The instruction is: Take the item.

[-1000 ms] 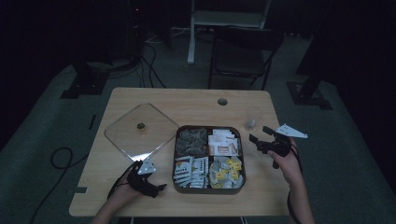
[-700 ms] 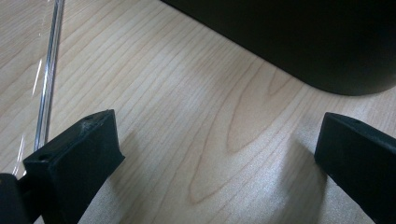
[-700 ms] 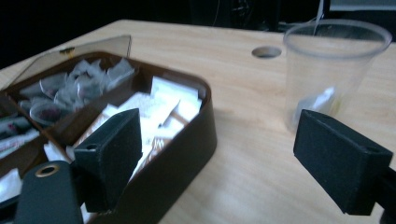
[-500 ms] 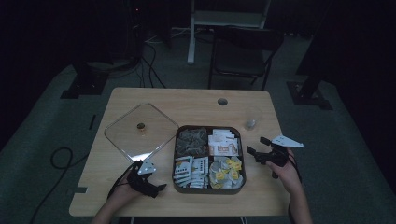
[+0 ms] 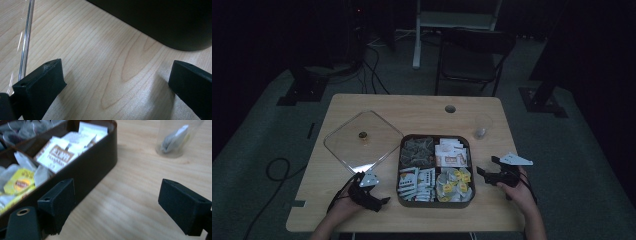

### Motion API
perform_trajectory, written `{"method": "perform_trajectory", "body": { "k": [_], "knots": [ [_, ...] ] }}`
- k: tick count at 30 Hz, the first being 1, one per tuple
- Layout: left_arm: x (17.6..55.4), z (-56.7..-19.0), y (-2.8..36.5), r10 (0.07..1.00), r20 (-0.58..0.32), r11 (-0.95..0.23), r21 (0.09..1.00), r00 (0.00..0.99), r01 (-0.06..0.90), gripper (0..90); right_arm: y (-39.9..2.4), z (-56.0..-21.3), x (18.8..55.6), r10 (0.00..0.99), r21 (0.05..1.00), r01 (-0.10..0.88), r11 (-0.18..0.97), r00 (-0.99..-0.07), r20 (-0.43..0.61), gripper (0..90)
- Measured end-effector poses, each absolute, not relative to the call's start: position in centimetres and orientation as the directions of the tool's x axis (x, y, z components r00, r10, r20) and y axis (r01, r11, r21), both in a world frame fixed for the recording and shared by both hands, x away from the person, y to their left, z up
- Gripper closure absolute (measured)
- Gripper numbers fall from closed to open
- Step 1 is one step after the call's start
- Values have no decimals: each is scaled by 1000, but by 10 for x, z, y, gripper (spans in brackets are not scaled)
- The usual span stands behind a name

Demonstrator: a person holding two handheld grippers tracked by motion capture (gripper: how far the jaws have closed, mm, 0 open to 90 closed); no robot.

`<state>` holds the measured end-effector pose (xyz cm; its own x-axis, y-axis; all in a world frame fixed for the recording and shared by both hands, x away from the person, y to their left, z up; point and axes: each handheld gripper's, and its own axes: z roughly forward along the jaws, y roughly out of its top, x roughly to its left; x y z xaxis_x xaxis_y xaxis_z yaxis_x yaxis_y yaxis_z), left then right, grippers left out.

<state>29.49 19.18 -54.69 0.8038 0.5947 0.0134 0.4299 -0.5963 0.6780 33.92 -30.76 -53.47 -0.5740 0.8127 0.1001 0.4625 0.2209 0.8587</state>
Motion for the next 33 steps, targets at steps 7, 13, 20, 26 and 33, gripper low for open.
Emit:
{"method": "perform_trajectory", "body": {
  "k": [7,13,20,26,33],
  "knots": [
    [295,-547,192,594,15,-596,679,804,428,7,-304,-542,330,790,817,480,320,-611,50,138],
    [295,-547,192,594,15,-596,679,804,428,7,-301,-547,323,733,801,441,404,-680,4,127],
    [295,-547,192,595,15,-596,679,804,428,7,-297,-547,320,691,787,416,455,-722,-17,128],
    [295,-547,192,595,15,-596,680,804,428,7,-289,-549,319,628,742,379,553,-774,-73,156],
    [294,-547,192,594,16,-597,678,804,428,7,-291,-550,318,652,727,451,519,-758,4,138]
  ]
}}
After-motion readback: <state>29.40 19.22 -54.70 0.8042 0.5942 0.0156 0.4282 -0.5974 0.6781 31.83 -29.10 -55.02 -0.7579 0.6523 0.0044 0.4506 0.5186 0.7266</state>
